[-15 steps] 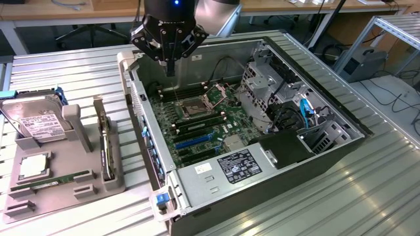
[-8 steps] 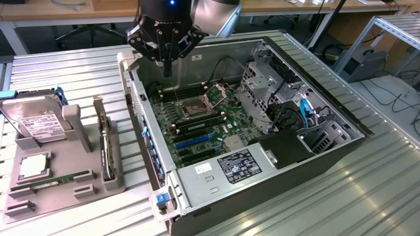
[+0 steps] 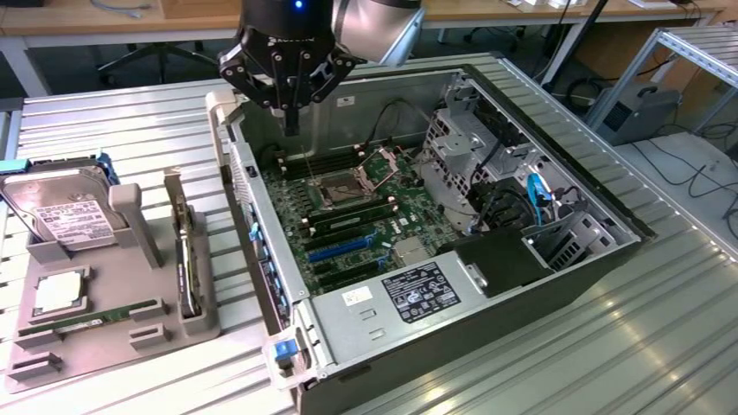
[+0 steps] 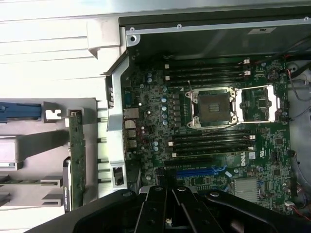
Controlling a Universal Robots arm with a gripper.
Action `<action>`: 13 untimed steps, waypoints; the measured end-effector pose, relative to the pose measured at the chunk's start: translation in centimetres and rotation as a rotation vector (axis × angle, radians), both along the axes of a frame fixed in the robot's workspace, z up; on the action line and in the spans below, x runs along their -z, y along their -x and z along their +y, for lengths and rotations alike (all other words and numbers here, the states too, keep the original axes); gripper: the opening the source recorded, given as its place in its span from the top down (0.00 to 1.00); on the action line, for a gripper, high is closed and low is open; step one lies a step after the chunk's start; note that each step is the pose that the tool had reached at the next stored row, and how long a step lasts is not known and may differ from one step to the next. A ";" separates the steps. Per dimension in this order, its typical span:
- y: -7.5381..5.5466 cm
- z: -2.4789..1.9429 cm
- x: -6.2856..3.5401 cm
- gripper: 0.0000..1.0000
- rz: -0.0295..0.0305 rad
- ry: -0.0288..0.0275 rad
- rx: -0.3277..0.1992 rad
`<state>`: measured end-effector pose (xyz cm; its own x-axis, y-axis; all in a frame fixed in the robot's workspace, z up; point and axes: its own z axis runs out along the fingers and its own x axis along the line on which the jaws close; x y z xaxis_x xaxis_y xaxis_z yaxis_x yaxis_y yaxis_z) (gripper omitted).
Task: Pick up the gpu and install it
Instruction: 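Reach for the gpu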
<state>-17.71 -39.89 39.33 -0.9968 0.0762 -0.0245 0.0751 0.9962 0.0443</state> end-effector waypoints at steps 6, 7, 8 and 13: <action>0.2 0.00 0.00 0.89 -0.0001 -0.0001 0.000; 0.2 0.00 0.00 0.89 0.0000 0.0000 0.000; 0.3 0.00 0.00 0.89 -0.0001 0.0000 0.000; 0.5 0.00 0.00 0.89 0.0000 0.0000 0.000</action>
<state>-18.19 -39.89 39.33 -0.9968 0.0762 -0.0245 0.0751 0.9962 0.0443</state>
